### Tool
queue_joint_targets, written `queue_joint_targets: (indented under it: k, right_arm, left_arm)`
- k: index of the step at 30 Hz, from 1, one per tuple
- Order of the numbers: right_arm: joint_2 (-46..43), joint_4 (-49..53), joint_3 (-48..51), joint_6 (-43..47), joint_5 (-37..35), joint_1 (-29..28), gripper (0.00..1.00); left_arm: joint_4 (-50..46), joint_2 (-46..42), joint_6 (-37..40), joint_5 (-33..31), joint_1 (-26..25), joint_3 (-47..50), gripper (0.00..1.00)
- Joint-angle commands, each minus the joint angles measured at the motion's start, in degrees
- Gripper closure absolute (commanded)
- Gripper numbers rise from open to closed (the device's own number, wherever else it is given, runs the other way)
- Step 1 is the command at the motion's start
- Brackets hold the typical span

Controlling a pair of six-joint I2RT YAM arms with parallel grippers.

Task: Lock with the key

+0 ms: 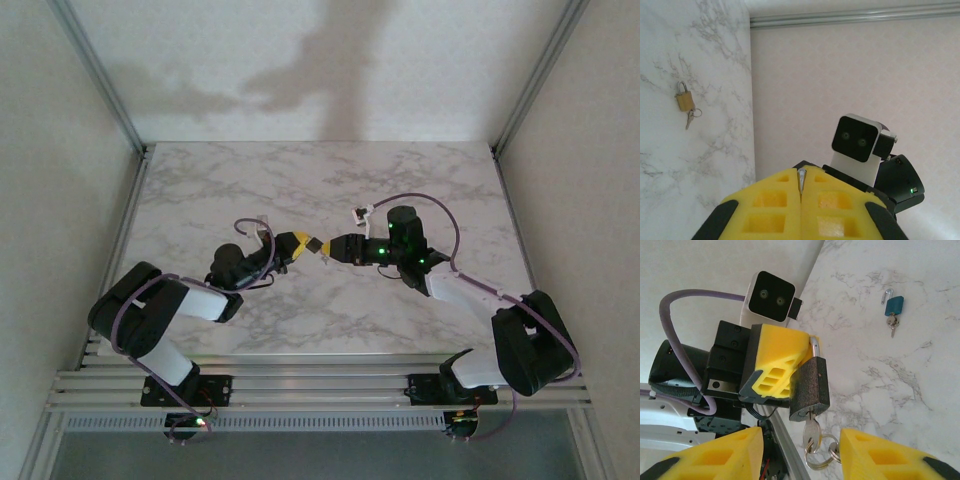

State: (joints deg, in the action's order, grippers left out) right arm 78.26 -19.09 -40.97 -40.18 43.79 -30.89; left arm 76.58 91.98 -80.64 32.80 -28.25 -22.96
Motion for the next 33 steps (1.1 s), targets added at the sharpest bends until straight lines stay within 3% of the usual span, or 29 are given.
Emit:
queue_joint_targets:
  k: [1,33]
  right_arm:
    - [0.9,0.4,-1.1,0.3,1.9,0.3,0.57]
    - [2.3,-1.9,-1.0,-1.2,2.3,0.3,0.69]
  left_arm:
    - [0.9,-1.0,0.0,-0.8,0.8,-1.3,1.00]
    - [0.9,1.8,-0.1,1.7,1.1,-2.1,1.00]
